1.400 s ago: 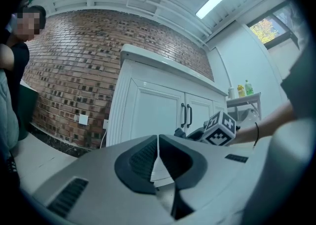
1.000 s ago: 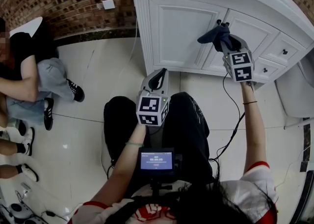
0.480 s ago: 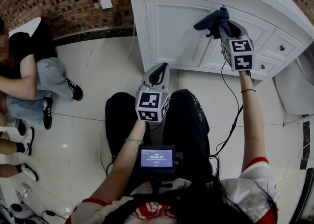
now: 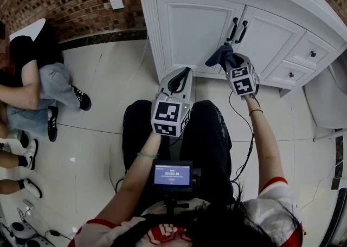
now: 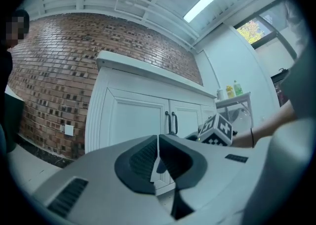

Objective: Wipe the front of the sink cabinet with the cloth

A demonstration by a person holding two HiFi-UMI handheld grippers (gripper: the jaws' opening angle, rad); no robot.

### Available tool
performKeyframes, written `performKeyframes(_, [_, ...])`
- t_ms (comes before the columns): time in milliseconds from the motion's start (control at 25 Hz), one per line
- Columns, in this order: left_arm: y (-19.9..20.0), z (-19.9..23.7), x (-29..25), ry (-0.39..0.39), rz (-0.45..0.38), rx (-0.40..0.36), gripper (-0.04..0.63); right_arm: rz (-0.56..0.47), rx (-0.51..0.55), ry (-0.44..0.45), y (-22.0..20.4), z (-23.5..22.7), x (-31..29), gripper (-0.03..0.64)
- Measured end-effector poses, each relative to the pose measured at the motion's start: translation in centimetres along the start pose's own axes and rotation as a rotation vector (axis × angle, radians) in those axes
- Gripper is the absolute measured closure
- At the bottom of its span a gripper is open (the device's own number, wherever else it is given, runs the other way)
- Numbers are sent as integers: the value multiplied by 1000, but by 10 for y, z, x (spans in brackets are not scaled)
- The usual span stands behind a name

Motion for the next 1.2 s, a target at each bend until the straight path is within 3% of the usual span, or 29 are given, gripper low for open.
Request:
performKeyframes(280, [6,-4,-10,-4,-13,6,552,157,13,59,-48,32,-61,509])
performKeyframes(480, [5,-4,-11,-13,2,8,552,210,-10,71,-74,36,-64,508])
performKeyframes(760, [-1,-23,-27,-30,10,1,552,170,-50,-5,-91,-37,-14,508])
performKeyframes(880, [10,-32,-34,-45,-5,-33,552,104,-85,-62,-69,-75,15,509])
performKeyframes(1200, [13,-58,-44,-72,-1,-35,552,-113,-133,-146,-9,-148,93,508])
Point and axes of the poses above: the fingertips, and each gripper's own axes: x backward along the fingers, z to its left, y out of its top, the point moved 5 cm from there along x, backward along the fingers, and after that the axes turned 15 degrees about z, right-handed, at the moved point
